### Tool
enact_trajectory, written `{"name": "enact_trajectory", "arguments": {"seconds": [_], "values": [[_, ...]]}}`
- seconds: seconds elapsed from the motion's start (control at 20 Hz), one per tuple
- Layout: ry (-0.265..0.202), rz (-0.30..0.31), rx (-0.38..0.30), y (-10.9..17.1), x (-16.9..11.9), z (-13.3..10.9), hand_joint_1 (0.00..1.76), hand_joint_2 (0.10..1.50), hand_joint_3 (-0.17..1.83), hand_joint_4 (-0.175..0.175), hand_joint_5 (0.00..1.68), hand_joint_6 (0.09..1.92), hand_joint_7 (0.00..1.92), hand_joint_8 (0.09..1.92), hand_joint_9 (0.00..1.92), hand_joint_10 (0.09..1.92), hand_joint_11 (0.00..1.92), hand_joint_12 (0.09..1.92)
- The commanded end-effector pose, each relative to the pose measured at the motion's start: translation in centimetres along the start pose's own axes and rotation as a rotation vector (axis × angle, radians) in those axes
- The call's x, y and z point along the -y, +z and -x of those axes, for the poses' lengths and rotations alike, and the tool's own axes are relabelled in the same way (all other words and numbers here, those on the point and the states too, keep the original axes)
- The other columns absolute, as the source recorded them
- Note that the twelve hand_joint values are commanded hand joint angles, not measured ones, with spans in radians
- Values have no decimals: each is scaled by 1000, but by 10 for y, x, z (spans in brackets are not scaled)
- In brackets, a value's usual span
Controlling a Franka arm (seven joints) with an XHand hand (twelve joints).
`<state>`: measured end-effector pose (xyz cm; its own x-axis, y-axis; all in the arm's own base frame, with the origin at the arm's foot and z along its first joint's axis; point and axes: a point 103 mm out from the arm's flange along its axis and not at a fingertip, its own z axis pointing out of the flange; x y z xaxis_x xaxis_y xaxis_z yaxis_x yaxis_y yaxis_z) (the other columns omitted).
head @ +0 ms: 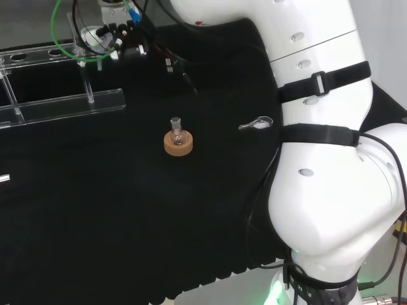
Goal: Pick up the funnel from the transparent funnel stand.
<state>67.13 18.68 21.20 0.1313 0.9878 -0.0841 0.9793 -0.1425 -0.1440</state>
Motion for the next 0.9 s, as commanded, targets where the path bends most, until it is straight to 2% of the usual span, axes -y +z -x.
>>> {"name": "enact_trajectory", "arguments": {"seconds": [0.05, 0.2, 0.3, 0.5, 0.55, 0.6, 0.7, 0.8, 0.9], "values": [[42, -30, -26, -8, 0, 7, 187, 833, 10, 18, 410, 87, 0, 376, 4, 948, 231, 1583], [42, -50, -31, -14, -3, 7, 183, 836, 10, 18, 407, 87, 0, 253, 0, 805, 168, 1599], [49, -58, -68, -20, -4, 9, 178, 838, 10, 19, 369, 87, 0, 97, 0, 638, 105, 1616], [42, -79, -122, -30, -5, 8, 174, 840, 9, 19, 339, 87, 0, 87, 0, 477, 50, 1630], [37, -94, -148, -31, -5, 8, 173, 840, 9, 19, 337, 87, 0, 87, 0, 453, 44, 1631], [26, -138, -202, -32, -6, 5, 172, 840, 8, 22, 279, 87, 0, 87, 0, 399, 43, 1629], [20, -189, -268, -28, -6, 2, 172, 837, 7, 48, 105, 87, 0, 87, 0, 236, 53, 1620], [27, -220, -327, -28, -10, 7, 179, 825, 0, 101, 26, 87, 0, 87, 0, 87, 97, 1594], [10, -221, -341, -28, -11, 4, 182, 812, -5, 148, 5, 87, 0, 87, 0, 87, 136, 1574]]}}
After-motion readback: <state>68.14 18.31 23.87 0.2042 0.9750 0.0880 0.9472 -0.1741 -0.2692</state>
